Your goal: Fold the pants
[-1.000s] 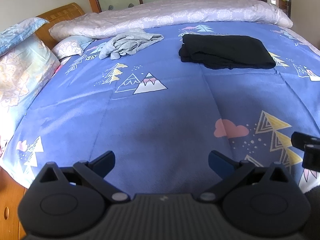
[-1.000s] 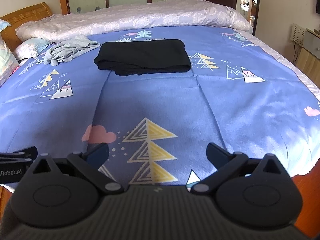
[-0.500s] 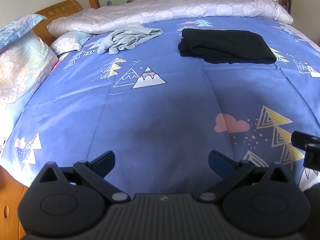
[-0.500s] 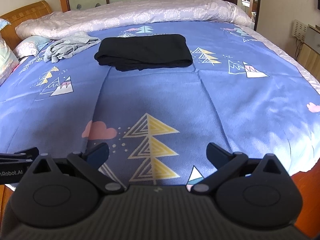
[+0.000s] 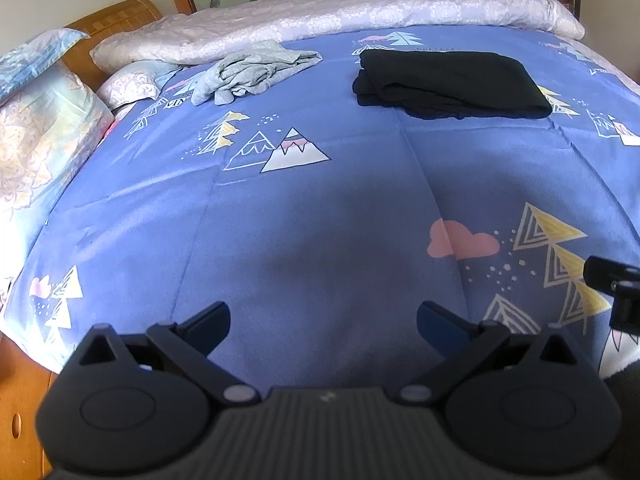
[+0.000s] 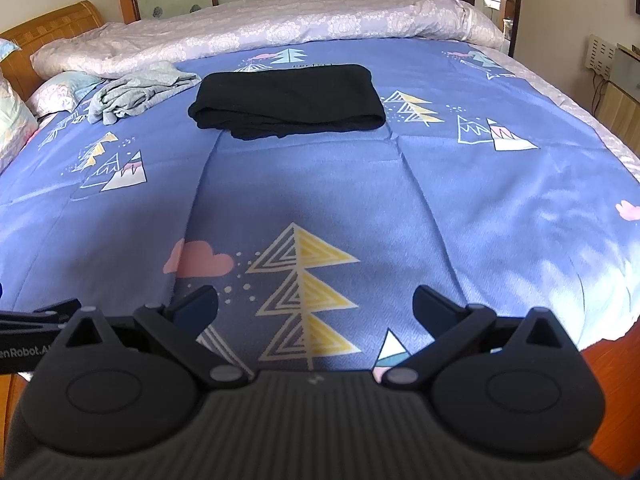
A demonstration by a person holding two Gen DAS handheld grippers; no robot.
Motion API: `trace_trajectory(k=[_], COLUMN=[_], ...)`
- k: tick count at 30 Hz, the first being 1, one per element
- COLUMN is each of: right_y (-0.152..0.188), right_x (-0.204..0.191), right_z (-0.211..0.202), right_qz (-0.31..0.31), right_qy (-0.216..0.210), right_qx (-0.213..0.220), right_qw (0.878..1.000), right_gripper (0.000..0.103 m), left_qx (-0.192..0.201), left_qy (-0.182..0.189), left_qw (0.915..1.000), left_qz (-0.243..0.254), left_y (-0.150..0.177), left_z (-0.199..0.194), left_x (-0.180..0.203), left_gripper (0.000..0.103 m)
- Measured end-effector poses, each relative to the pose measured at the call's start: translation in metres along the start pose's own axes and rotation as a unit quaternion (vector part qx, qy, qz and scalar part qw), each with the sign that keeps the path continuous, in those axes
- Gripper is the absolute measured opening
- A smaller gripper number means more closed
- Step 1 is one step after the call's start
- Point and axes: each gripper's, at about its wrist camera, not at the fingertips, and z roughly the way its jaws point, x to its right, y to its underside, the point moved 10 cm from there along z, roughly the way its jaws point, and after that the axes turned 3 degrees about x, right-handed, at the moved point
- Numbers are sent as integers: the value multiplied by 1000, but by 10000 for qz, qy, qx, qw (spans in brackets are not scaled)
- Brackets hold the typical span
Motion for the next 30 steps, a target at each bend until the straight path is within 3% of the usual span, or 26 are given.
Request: trace_trajectory(k=[19, 30], right_y=[1, 2], right_x=[-3, -6], right_z=[-1, -1], right_qz=[-11, -27], right_qy=[-72, -136], right_qx=[-12, -4], right_qw=[10000, 9999], right_gripper=[103, 103], left_qx=[68, 358], left_qy=[-118, -407], left_qw=[9999, 9981], left_qz=[-23, 278], left_y=[0, -5], left_z=[2, -4], left_x=[-9, -8], left_gripper=[103, 103])
